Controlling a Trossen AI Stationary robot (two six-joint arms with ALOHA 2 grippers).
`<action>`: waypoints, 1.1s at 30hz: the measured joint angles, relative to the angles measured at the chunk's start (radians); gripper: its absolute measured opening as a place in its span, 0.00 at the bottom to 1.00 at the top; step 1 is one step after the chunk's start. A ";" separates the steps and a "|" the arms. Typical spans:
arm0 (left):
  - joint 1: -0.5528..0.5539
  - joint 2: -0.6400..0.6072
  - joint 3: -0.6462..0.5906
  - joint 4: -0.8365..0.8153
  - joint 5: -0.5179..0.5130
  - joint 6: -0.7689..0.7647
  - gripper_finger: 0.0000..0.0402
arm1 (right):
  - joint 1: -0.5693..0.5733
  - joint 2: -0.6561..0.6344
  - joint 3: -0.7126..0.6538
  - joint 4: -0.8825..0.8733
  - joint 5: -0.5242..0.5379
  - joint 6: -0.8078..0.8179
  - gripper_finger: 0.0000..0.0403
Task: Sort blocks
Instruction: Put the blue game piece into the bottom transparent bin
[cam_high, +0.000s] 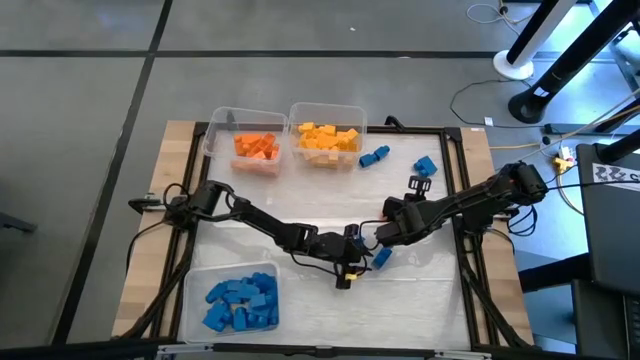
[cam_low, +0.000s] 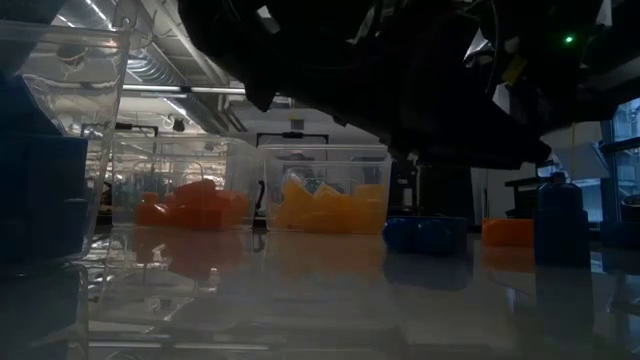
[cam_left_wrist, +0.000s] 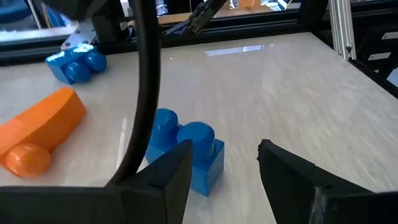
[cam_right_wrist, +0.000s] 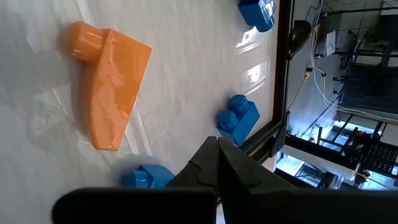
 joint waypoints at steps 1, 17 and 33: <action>0.000 -0.001 0.000 -0.001 0.000 0.014 0.42 | 0.000 0.000 0.000 0.002 0.000 0.000 0.01; 0.014 0.029 0.035 -0.029 -0.001 -0.159 0.42 | 0.050 -0.005 0.001 0.004 -0.086 -0.045 0.01; 0.012 0.030 0.035 -0.025 -0.002 -0.119 0.42 | 0.410 -0.363 0.001 0.017 -0.089 0.014 0.01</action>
